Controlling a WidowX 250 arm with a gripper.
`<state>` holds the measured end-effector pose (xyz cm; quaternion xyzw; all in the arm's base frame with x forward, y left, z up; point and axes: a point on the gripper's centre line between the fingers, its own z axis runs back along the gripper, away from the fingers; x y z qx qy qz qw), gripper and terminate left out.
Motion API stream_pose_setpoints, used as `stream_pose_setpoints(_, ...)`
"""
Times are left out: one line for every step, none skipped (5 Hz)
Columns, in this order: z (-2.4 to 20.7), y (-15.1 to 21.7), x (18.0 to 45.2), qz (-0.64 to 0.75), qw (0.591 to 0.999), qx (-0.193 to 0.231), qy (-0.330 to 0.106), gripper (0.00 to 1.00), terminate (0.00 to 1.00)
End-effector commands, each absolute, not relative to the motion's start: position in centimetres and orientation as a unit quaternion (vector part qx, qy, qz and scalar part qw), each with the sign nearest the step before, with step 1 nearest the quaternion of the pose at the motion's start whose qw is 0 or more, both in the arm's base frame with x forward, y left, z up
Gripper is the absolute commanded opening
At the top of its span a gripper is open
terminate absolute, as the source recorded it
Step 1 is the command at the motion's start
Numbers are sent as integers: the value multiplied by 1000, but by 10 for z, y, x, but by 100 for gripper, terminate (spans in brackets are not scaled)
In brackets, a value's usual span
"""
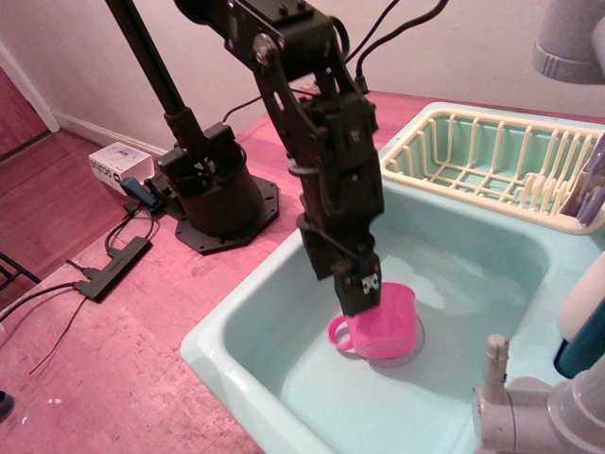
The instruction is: Flip cup upright
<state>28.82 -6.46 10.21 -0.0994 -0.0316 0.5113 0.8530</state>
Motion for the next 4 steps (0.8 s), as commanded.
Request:
stream_pose_setpoints(96, -73, 299, 501, 857, -113, -28, 100, 0)
stream_pose_setpoints(88, -89, 315, 499, 856, -129, -24, 100, 0)
stream_pose_setpoints(83, -93, 324, 492, 860, -133, -20, 100, 0)
stream_pose_setpoints(85, -98, 327, 491, 861, -133, -17, 100, 0)
